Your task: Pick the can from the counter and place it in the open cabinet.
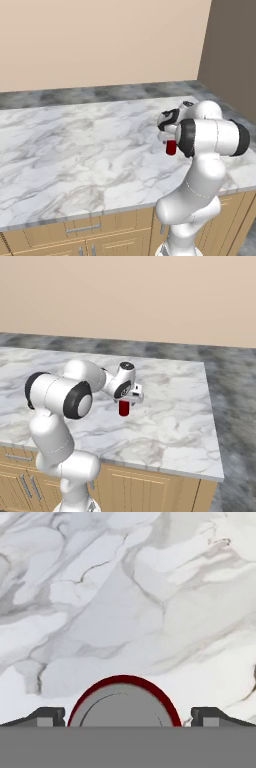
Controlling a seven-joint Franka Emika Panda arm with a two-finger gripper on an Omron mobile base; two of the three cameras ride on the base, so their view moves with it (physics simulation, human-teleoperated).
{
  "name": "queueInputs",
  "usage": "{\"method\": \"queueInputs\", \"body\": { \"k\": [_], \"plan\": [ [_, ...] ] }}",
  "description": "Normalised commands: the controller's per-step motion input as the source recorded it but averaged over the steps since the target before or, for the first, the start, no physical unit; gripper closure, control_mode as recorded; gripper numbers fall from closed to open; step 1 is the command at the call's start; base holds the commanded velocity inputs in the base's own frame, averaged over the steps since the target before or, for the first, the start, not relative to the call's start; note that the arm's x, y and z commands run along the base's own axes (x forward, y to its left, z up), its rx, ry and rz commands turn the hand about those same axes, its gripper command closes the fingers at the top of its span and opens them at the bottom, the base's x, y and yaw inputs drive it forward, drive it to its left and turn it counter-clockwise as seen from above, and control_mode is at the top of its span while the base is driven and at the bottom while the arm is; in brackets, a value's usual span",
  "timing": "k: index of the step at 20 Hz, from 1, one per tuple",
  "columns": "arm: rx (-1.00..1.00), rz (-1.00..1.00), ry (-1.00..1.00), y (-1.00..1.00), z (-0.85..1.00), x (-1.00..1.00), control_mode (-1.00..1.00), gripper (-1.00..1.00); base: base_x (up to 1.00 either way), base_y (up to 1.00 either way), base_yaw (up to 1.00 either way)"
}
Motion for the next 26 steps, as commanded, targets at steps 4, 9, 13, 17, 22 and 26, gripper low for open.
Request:
{"method": "queueInputs", "body": {
  "k": [4, 9, 13, 17, 22, 26],
  "plan": [
    [0.00, 0.00, 0.04, 0.05, -0.46, 0.04, -1.00, 1.00, 0.00, 0.00, 0.00],
    [0.00, 0.00, 0.00, 0.00, -0.04, 0.00, -1.00, 1.00, 0.00, 0.00, 0.00],
    [0.00, 0.00, -0.01, 0.00, 0.01, 0.00, -1.00, 1.00, 0.00, 0.00, 0.00],
    [0.00, -0.01, -0.15, 0.00, 0.52, -0.09, -1.00, 1.00, 0.00, 0.00, 0.00],
    [0.00, -0.03, -0.25, 0.14, 0.87, -0.15, -1.00, 1.00, 0.00, 0.00, 0.00],
    [-0.03, -0.01, -0.26, 0.28, 1.00, -0.19, -1.00, 1.00, 0.00, 0.00, 0.00]
  ]
}}
